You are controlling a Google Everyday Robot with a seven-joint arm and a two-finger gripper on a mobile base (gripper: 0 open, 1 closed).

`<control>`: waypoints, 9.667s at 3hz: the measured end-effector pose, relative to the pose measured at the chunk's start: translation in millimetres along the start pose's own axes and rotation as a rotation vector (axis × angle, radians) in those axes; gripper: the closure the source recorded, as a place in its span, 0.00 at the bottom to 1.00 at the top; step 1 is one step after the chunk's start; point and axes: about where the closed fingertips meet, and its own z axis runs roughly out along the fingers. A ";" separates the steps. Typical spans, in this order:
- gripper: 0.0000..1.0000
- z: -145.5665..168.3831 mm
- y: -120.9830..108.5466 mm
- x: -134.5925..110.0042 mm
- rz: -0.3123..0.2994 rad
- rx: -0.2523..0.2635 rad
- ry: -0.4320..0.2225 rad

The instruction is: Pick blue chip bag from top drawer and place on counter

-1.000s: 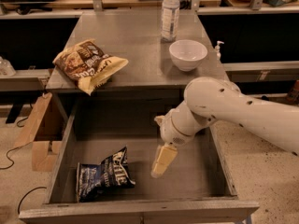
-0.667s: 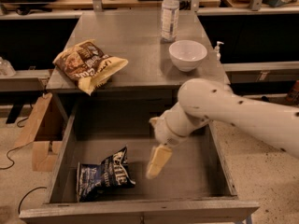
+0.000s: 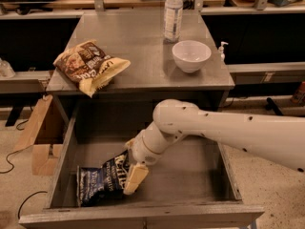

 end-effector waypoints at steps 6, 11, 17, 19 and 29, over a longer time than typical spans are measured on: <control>1.00 -152.0 -27.6 -65.1 -0.108 0.178 -0.077; 1.00 -370.5 -105.5 -99.4 -0.048 0.408 0.195; 1.00 -370.3 -272.0 -160.9 -0.158 0.485 0.468; 1.00 -399.9 -296.2 -183.9 -0.228 0.631 0.518; 0.00 -440.5 -342.5 -127.2 0.027 0.854 0.267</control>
Offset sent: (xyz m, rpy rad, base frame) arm -0.0594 0.0628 0.0075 0.2303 0.0501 0.1328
